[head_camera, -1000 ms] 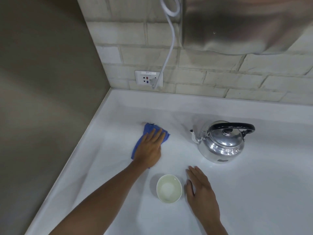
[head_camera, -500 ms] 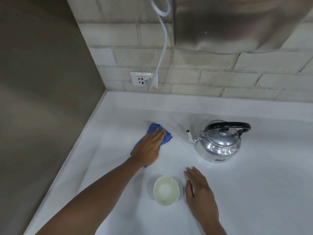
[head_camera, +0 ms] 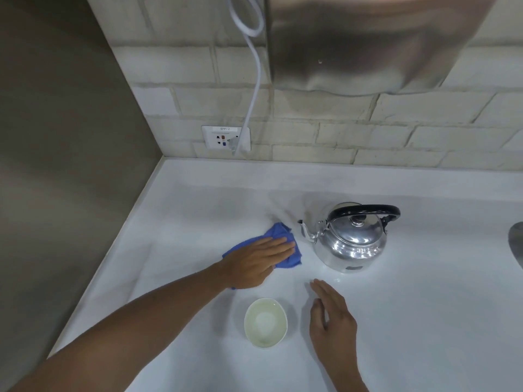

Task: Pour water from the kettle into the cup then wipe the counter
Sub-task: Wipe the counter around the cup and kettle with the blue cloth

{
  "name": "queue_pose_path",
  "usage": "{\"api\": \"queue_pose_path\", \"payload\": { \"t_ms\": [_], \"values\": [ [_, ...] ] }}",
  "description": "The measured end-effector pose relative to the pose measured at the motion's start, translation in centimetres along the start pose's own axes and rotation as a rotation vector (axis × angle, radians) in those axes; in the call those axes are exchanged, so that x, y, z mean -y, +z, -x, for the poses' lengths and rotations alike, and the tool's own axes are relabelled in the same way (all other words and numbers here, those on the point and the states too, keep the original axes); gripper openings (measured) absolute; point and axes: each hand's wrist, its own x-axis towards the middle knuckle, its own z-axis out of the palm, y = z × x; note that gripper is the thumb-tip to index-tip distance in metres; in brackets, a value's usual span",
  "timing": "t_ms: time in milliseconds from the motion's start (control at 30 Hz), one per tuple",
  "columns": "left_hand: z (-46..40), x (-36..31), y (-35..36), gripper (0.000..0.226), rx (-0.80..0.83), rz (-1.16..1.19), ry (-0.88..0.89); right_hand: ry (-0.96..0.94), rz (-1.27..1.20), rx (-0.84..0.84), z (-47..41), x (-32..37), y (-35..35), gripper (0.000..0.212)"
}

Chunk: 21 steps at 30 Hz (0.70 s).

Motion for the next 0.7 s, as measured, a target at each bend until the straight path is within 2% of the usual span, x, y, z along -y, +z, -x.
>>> {"api": "queue_pose_path", "payload": {
  "t_ms": [233,300,433,467,533,633,700],
  "values": [
    [-1.2,0.3,-1.4,0.053,0.230,0.005,0.257,0.047,-0.001,0.025,-0.1,0.5,-0.1,0.045],
    [-1.4,-0.3,-1.6,0.059,0.294,0.043,0.315,0.051,-0.024,0.013,-0.1,0.6,-0.1,0.041],
    [-2.4,-1.3,-3.6,0.060,0.271,-0.012,0.441,0.035,-0.080,-0.022,0.1,0.3,-0.5,0.037],
    [-2.0,-1.3,-4.1,0.057,0.239,-0.022,0.407,0.029,-0.090,-0.028,0.1,0.2,-0.6,0.037],
    [-0.5,-0.8,-4.7,0.052,0.141,0.032,0.232,0.014,-0.106,-0.021,0.1,0.1,-0.7,0.036],
    [3.2,-0.2,-5.1,0.046,-0.101,0.206,-0.236,-0.112,-0.101,0.040,-0.9,0.7,-1.0,0.039],
    [5.8,-0.4,-5.1,0.044,-0.232,0.256,-0.573,-0.237,-0.097,0.152,-3.1,1.6,-0.8,0.041]
  ]
}}
